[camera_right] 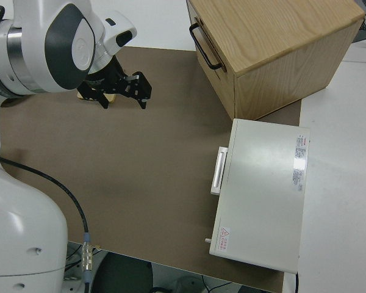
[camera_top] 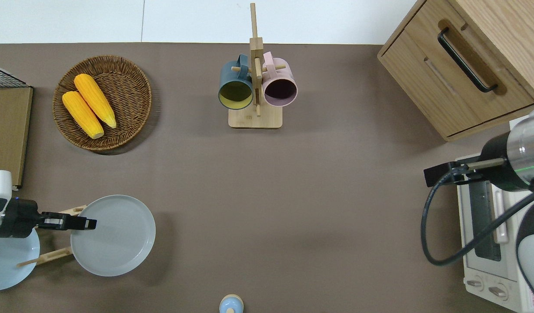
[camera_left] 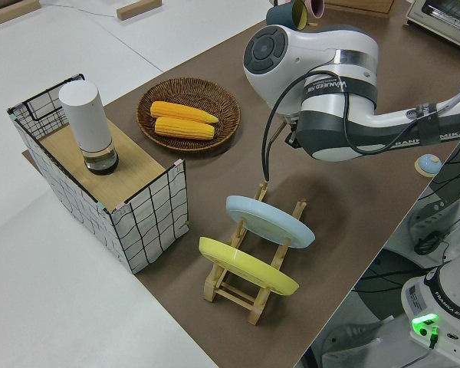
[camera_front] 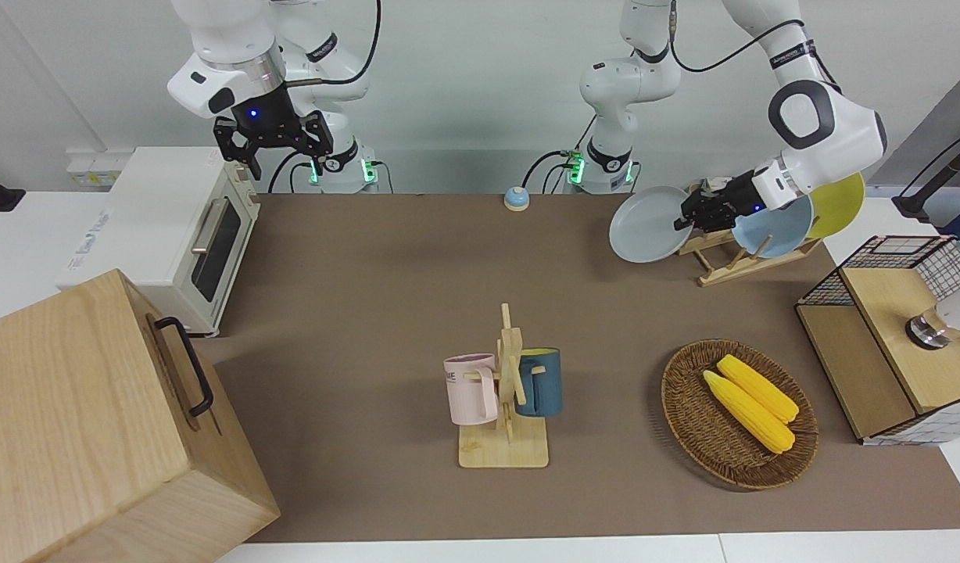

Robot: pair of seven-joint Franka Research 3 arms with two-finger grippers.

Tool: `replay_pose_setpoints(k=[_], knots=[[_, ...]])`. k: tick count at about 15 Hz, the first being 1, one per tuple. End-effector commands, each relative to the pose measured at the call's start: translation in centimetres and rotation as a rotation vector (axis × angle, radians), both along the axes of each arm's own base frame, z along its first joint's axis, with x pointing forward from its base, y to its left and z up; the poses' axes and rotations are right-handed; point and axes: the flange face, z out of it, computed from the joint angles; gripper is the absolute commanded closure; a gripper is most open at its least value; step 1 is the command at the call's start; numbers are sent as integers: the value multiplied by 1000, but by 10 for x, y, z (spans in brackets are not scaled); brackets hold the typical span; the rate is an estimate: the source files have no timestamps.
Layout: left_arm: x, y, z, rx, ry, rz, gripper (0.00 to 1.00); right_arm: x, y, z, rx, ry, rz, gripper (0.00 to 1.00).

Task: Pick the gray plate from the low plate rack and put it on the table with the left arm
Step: 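Carry the gray plate away from the rack and lower it onto the table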

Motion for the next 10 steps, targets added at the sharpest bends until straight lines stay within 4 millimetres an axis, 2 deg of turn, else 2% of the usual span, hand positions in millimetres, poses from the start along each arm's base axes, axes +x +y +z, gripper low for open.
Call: replay_pose_setpoints(k=[1, 4, 8, 10], knots=[[-2, -12, -16, 0, -25, -1, 1000, -2, -1, 3, 9, 7, -2, 11], [-4, -21, -28, 8, -30, -10, 1000, -2, -1, 3, 9, 7, -3, 11], [-10, -21, -46, 16, -56, -15, 1000, -2, -1, 3, 9, 7, -3, 13], [-9, -34, -53, 18, -73, -21, 1000, -2, -1, 3, 9, 7, -3, 11]])
